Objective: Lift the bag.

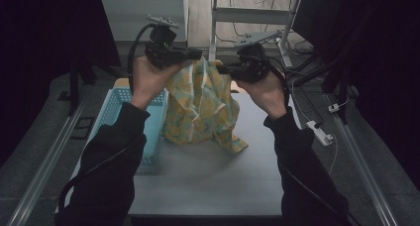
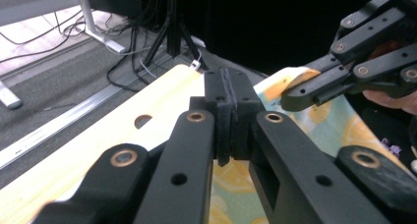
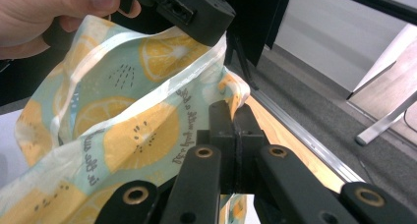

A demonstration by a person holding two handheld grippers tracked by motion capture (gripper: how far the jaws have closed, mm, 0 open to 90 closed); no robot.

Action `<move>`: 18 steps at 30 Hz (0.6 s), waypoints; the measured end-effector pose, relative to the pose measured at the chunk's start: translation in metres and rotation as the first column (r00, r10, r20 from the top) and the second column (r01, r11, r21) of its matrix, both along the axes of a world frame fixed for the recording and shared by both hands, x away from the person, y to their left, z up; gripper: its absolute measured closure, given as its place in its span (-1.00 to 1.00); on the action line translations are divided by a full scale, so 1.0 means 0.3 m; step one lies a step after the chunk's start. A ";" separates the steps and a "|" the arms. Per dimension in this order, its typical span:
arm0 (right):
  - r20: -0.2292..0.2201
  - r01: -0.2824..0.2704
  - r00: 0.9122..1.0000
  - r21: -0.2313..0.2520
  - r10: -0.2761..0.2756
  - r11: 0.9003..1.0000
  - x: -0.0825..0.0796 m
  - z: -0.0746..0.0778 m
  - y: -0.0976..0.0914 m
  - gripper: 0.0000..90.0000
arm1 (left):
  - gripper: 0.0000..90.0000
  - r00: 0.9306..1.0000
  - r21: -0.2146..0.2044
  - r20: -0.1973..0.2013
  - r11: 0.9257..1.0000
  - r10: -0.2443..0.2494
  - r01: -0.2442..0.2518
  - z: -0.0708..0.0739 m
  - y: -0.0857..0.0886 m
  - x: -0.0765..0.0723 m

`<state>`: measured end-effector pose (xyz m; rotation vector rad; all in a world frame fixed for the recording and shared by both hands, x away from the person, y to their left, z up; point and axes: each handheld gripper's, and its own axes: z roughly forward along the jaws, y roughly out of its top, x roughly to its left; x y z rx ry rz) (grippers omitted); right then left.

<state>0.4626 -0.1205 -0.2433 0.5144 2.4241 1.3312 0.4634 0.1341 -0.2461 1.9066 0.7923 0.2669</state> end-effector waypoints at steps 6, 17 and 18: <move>-0.019 0.013 1.000 -0.010 -0.013 1.000 0.019 -0.036 -0.002 0.99 | 0.88 1.000 0.015 -0.017 1.000 0.003 -0.003 -0.041 -0.007 0.014; -0.012 0.030 0.999 0.006 -0.030 1.000 0.018 -0.035 -0.013 0.75 | 0.43 1.000 0.007 0.022 1.000 0.011 -0.012 -0.048 -0.006 0.003; -0.007 0.038 0.999 0.008 -0.038 0.999 0.016 -0.032 -0.016 0.72 | 0.35 0.999 0.010 0.033 1.000 0.011 -0.011 -0.046 -0.005 -0.003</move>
